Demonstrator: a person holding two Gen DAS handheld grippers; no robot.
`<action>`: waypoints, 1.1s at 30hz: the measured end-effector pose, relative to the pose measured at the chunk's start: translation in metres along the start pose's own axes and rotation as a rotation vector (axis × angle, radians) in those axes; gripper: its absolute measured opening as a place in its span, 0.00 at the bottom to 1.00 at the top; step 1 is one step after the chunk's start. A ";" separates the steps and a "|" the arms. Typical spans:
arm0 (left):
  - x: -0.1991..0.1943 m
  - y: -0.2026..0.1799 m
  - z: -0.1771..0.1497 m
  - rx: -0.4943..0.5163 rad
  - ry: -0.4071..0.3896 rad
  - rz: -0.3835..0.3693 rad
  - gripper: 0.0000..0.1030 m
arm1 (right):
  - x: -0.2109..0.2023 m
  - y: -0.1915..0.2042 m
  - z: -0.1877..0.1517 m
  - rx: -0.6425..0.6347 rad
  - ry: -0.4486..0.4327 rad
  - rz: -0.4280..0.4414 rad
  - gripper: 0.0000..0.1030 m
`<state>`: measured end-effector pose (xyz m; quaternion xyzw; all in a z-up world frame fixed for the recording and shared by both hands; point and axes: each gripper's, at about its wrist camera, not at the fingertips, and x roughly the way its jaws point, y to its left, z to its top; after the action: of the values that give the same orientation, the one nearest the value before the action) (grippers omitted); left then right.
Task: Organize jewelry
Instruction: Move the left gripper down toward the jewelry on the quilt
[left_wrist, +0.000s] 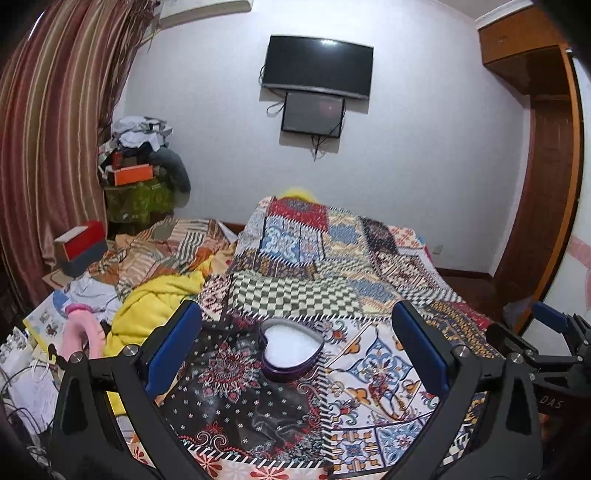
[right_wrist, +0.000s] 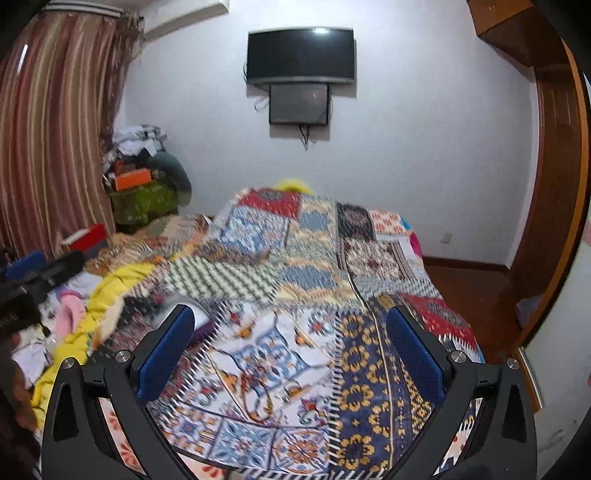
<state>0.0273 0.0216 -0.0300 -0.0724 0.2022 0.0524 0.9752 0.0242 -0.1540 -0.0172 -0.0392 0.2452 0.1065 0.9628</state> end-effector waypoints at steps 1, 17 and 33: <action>0.006 0.002 -0.003 -0.001 0.017 0.008 1.00 | 0.005 -0.002 -0.003 0.000 0.017 -0.006 1.00; 0.095 -0.001 -0.073 0.042 0.382 -0.041 0.98 | 0.064 -0.030 -0.062 0.013 0.305 0.012 1.00; 0.133 -0.036 -0.111 0.114 0.568 -0.209 0.56 | 0.100 -0.030 -0.077 0.025 0.419 0.138 0.60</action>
<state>0.1104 -0.0218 -0.1797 -0.0498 0.4609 -0.0817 0.8823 0.0808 -0.1742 -0.1324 -0.0319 0.4434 0.1587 0.8816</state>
